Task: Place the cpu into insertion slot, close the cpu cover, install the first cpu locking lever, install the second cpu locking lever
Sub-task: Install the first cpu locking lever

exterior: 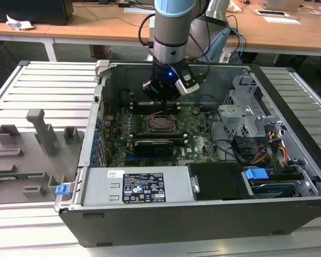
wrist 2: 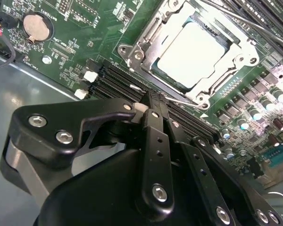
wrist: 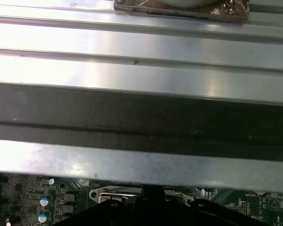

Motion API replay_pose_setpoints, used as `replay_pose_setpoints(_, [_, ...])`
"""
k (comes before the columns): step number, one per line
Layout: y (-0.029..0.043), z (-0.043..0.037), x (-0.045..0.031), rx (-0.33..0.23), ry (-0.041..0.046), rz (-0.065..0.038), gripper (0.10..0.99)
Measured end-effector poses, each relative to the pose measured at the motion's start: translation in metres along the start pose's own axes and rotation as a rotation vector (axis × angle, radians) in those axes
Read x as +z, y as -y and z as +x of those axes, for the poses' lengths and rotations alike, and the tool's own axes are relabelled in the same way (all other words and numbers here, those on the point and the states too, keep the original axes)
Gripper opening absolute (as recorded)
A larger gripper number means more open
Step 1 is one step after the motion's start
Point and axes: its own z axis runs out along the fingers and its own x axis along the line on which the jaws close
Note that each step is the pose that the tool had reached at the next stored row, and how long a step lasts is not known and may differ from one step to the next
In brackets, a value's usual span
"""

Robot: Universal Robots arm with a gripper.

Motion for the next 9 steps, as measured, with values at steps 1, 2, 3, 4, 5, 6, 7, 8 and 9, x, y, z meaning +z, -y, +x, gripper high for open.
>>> replay_pose_setpoints(1, [0.0003,-0.0018,0.0011,0.000,-0.0002,0.000,0.110])
replay_pose_setpoints(2, [0.0005,-0.0026,0.0027,0.000,-0.0002,0.000,0.110])
replay_pose_setpoints(3, [0.0007,-0.0030,0.0050,0.000,-0.0003,0.000,0.110])
replay_pose_setpoints(4, [0.0009,-0.0035,0.0067,0.000,-0.0004,0.000,0.110])
replay_pose_setpoints(5, [0.0010,-0.0040,0.0077,0.000,-0.0004,0.000,0.110])
replay_pose_setpoints(6, [0.0012,-0.0044,0.0085,0.000,-0.0004,0.000,0.110])
replay_pose_setpoints(7, [0.0012,-0.0048,0.0090,0.000,-0.0004,0.000,0.110])
replay_pose_setpoints(8, [0.0013,-0.0050,0.0095,0.000,-0.0004,0.000,0.110])
replay_pose_setpoints(9, [0.0014,-0.0052,0.0101,0.000,-0.0003,0.000,0.110])
